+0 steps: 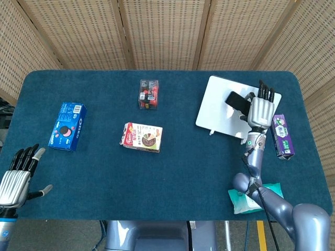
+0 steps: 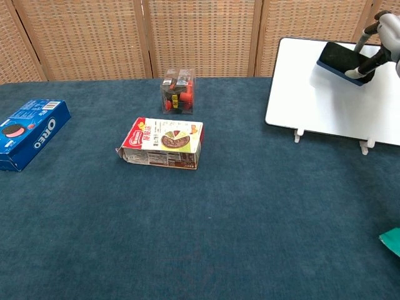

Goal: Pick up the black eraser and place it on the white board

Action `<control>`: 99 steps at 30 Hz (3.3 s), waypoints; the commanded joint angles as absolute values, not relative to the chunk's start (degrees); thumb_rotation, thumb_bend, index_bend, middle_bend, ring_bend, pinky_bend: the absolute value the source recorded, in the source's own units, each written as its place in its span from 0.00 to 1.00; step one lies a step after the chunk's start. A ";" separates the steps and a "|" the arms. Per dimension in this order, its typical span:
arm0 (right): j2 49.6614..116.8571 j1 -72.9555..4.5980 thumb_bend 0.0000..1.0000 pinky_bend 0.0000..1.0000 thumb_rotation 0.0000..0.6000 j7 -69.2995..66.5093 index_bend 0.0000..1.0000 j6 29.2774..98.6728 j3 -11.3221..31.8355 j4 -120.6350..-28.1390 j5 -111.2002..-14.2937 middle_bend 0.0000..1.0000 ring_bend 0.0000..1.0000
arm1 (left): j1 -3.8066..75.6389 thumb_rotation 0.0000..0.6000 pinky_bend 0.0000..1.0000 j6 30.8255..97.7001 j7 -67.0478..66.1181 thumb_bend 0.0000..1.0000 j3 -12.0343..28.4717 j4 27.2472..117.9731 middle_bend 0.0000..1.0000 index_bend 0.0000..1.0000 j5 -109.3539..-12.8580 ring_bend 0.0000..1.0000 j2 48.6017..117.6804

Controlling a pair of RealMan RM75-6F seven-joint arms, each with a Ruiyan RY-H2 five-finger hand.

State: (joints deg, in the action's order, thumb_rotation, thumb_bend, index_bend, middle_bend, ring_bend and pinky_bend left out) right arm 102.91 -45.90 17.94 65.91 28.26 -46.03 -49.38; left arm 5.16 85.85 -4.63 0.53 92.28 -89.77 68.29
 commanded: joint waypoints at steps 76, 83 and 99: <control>97.52 -36.64 0.09 0.00 1.00 5.15 0.25 75.12 28.17 -57.78 -58.18 0.00 0.00 | 5.04 1.00 0.00 86.17 -2.58 0.00 0.17 92.82 0.00 0.00 -89.71 0.00 67.38; 84.81 -23.71 0.05 0.00 1.00 2.27 0.18 85.54 19.52 -81.75 -68.35 0.00 0.00 | 4.37 1.00 0.00 88.14 -2.59 0.00 -0.15 92.60 0.00 0.00 -91.39 0.00 67.46; 76.00 -11.60 0.00 0.00 1.00 9.90 0.02 91.66 0.27 -79.33 -88.08 0.00 0.00 | 3.53 1.00 0.00 90.06 -5.35 0.00 0.89 91.00 0.00 0.00 -90.69 0.00 69.11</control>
State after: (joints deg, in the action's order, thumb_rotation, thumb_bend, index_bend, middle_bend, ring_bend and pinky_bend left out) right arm 75.85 -13.10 9.45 90.33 1.73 -81.38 -86.46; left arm 3.57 89.98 -5.25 0.93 91.05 -90.59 69.02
